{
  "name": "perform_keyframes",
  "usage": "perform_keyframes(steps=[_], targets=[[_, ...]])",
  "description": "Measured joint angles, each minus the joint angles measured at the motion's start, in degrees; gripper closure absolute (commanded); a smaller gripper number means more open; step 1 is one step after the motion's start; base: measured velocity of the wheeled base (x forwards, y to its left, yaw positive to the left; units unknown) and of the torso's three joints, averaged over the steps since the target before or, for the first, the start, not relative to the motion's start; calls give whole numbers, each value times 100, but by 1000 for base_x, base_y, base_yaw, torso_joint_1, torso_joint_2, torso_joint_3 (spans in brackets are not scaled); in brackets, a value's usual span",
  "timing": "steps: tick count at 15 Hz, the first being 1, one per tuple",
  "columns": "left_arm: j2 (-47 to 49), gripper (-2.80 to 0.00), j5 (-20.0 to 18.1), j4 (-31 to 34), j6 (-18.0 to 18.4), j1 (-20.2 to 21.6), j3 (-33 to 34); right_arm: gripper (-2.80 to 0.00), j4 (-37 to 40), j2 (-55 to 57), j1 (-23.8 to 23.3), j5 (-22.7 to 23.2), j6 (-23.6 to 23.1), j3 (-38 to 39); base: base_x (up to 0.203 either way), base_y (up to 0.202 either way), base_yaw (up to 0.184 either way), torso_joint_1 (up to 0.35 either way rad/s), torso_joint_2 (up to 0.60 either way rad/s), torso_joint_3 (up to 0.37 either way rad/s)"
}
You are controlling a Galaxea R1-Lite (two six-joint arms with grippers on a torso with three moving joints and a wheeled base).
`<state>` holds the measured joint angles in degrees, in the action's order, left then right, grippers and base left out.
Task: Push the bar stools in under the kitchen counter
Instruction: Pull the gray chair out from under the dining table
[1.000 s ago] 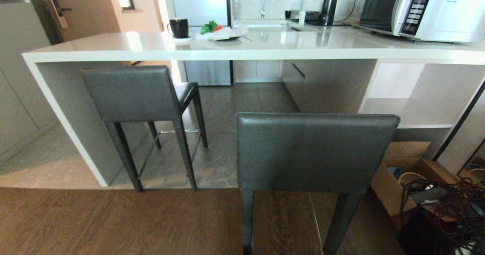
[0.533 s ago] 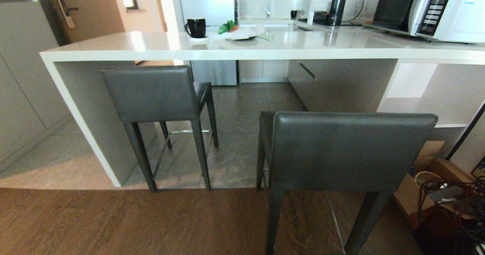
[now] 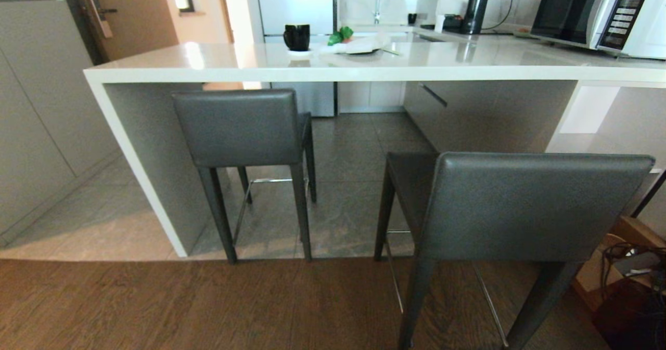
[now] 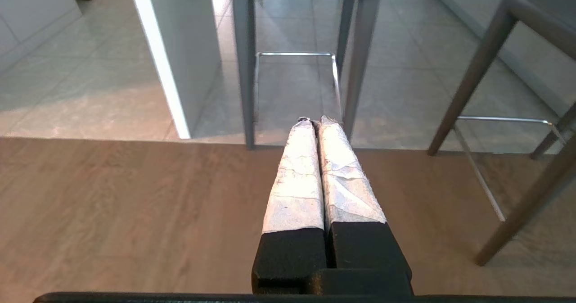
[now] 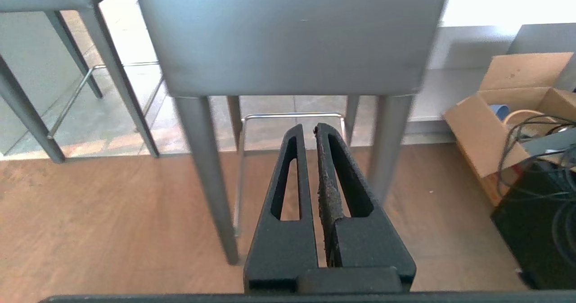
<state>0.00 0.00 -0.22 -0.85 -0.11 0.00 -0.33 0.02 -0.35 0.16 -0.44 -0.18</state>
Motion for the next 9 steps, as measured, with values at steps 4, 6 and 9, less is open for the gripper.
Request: perform_keyframes(steps=[4, 6, 9], targets=[[0, 0, -2, -2, -1, 0, 0, 0, 4, 0, -1, -11, 17, 0, 0, 198, -1, 3, 4, 3], [0, 0, 0, -2, -1, 0, 0, 0, 4, 0, -2, -13, 22, 0, 0, 197, -3, 3, 2, 3], [0, 0, 0, -2, -1, 0, 0, 0, 0, 0, 0, -11, 20, 2, 0, 195, 0, 2, 3, 2]])
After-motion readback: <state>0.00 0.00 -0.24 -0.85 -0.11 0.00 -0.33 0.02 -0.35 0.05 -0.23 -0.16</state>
